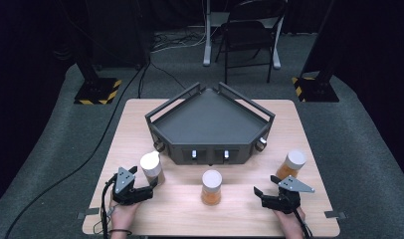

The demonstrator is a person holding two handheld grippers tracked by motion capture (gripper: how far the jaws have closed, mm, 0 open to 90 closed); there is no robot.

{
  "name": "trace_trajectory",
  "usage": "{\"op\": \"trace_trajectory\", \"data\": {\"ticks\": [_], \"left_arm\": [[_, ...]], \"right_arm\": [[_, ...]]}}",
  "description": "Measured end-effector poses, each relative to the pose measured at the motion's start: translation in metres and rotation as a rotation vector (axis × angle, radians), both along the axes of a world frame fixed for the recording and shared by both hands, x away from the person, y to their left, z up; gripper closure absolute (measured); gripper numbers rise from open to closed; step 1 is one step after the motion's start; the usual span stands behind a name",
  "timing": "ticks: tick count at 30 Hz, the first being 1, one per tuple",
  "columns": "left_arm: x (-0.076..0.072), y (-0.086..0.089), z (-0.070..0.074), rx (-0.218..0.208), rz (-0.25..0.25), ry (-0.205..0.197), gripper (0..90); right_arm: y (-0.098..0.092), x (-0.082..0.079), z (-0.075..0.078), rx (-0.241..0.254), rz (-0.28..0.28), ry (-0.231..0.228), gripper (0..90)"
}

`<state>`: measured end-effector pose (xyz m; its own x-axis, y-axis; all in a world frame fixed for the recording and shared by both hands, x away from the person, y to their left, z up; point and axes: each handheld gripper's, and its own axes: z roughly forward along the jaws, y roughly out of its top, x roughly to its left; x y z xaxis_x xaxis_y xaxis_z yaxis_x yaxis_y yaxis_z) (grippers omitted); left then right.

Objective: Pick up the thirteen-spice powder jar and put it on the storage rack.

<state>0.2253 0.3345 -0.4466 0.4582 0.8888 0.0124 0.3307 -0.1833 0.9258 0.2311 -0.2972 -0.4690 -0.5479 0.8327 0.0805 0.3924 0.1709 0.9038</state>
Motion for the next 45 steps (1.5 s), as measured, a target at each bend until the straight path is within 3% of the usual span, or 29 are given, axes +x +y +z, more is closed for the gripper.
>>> {"op": "trace_trajectory", "data": {"ticks": [14,24,45], "left_arm": [[0.019,-0.016,0.006,0.002,0.023,0.028,15.5],[0.023,-0.021,0.005,0.007,0.025,0.019,29.9],[0.024,-0.020,0.007,0.006,0.022,0.025,30.5]], "right_arm": [[0.003,-0.001,0.001,-0.020,0.002,-0.007,15.5],[0.004,-0.002,0.001,-0.024,0.002,-0.012,15.5],[0.004,-0.002,0.001,-0.027,0.001,-0.013,15.3]]}}
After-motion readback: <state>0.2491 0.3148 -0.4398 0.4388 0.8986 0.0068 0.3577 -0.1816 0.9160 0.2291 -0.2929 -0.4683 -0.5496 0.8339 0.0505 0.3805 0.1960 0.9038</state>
